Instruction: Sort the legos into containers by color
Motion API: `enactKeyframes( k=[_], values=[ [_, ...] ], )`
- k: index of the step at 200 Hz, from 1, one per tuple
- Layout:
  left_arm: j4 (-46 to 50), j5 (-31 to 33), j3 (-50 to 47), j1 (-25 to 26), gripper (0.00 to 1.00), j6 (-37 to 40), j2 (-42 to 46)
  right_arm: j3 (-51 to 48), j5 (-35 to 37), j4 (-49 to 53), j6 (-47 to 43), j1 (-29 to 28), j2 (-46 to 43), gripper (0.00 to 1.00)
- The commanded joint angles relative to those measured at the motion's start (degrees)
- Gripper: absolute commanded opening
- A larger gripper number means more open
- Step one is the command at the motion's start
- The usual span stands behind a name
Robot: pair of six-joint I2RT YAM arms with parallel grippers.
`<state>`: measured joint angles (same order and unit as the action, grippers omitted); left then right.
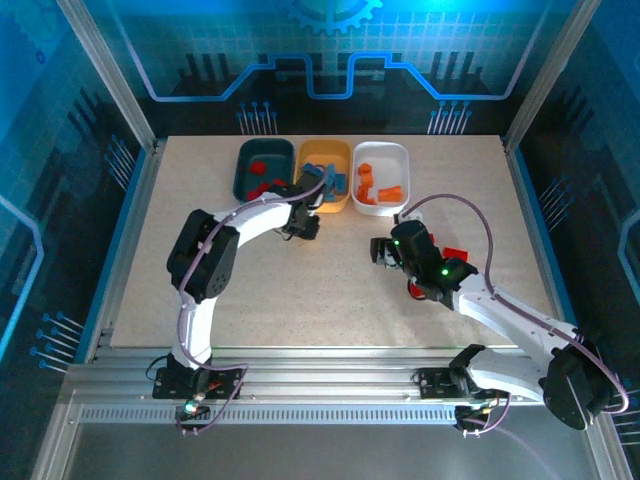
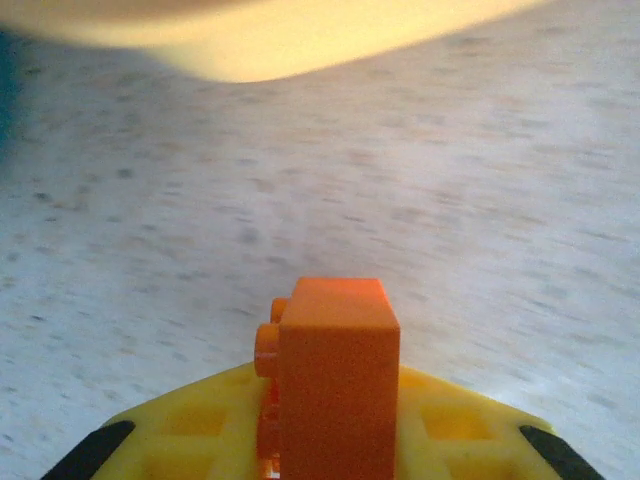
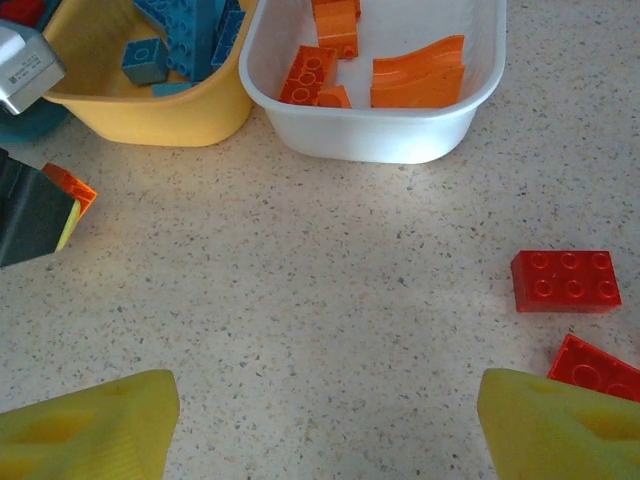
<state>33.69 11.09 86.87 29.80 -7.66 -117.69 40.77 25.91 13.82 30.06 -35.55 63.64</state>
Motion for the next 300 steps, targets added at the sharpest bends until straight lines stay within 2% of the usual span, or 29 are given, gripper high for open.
enactKeyframes(
  k=[1, 34, 71, 118, 165, 199, 214, 234, 251, 259, 264, 300],
  values=[
    [2.33, -1.77, 5.39, 2.39, 0.21, -3.21, 4.4, -0.94, 3.53, -0.02, 1.74, 0.74, -1.24, 0.8],
    [-1.57, -9.76, 14.35, 2.93, 0.22, -7.09, 2.27, -2.54, 8.13, 2.02, 5.58, 2.5, -4.26, 0.8],
    [-2.92, -15.66, 30.02, 2.97, 0.26, -9.16, -8.75, -5.38, 5.64, 2.0, 8.27, 7.15, -9.05, 0.8],
    [0.81, -17.37, 50.38, 2.99, 0.32, -9.47, -22.66, -6.85, 3.76, 1.96, 9.55, 9.77, -11.82, 0.8],
    [-3.97, -19.84, 53.05, 3.01, 0.41, -11.28, -26.78, -7.07, 2.33, 1.24, 9.52, 10.55, -10.91, 0.81],
    [-4.02, -21.84, 55.53, 3.14, 0.6, -11.46, -27.14, -7.06, 1.83, 0.77, 9.03, 10.68, -10.36, 0.81],
    [-5.27, -22.22, 52.65, 3.4, 0.63, -10.83, -22.76, -6.86, 2.93, 1.22, 8.29, 10.68, -10.42, 0.81],
    [-7.33, -21.98, 45.0, 3.74, 0.75, -9.77, -13.66, -6.61, 4.57, 1.69, 7.75, 10.78, -8.88, 0.83],
    [-12.66, -20.73, 31.12, 3.67, 0.83, -11.06, -3.36, -5.37, 3.95, 4.17, 10.12, 11.7, -5.39, 0.84],
    [-16.16, -20.27, 23.79, 3.36, 0.9, -12.4, 1.72, -4.77, 3.96, 5.52, 11.25, 11.82, -3.87, 0.84],
    [-18.45, -20.39, 18.16, 3.1, 0.98, -13.41, 5.13, -4.5, 4.14, 6.51, 12.08, 11.83, -3.04, 0.84],
    [-30.44, -20.95, -14.14, 0.33, 0.99, -21.23, 25.62, -8.16, -0.44, 11.43, 17.22, 11.83, -2.39, 0.84]
  ],
)
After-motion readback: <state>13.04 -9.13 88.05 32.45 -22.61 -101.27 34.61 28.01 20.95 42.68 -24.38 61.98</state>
